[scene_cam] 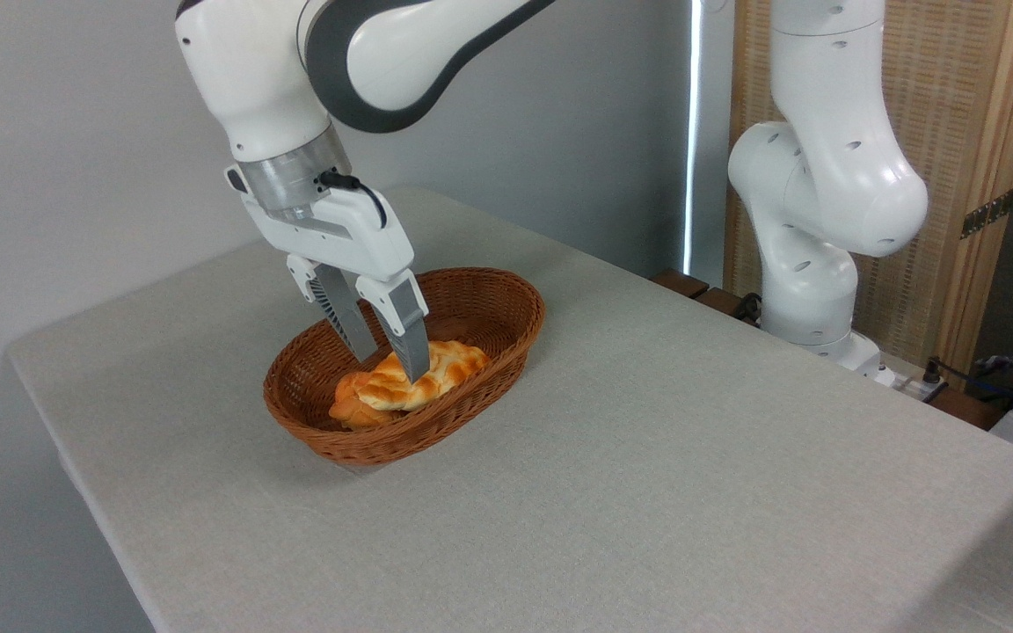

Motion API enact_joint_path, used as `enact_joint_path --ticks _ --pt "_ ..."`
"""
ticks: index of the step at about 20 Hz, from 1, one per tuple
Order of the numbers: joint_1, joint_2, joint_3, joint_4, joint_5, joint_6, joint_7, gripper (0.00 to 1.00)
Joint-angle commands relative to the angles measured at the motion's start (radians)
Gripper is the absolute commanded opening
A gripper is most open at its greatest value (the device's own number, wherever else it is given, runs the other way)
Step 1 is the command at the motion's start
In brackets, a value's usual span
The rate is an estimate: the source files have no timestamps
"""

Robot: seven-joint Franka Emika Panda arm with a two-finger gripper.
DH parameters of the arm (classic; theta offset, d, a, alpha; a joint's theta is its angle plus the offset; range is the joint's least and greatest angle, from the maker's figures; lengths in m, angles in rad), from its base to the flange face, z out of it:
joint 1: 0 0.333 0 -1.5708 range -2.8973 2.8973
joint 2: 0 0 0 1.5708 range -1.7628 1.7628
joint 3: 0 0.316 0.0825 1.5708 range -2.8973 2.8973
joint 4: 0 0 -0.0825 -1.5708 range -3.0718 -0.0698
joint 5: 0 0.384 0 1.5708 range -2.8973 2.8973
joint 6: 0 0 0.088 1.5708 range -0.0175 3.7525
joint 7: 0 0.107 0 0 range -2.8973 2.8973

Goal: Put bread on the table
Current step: 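Lower the gripper into the basket around the braided bread roll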

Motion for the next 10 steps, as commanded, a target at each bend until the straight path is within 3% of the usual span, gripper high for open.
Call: enact_joint_path --ticks 1,3,7,10 --pt "-0.005 0.014 -0.008 0.001 0.0 0.013 -0.018 1.0" --pt "-0.006 0.015 -0.013 0.001 0.004 0.01 -0.011 0.99" --pt "-0.008 0.021 -0.014 0.001 0.038 0.007 -0.008 0.64" --pt "-0.008 0.023 -0.014 0.001 0.038 0.007 -0.004 0.49"
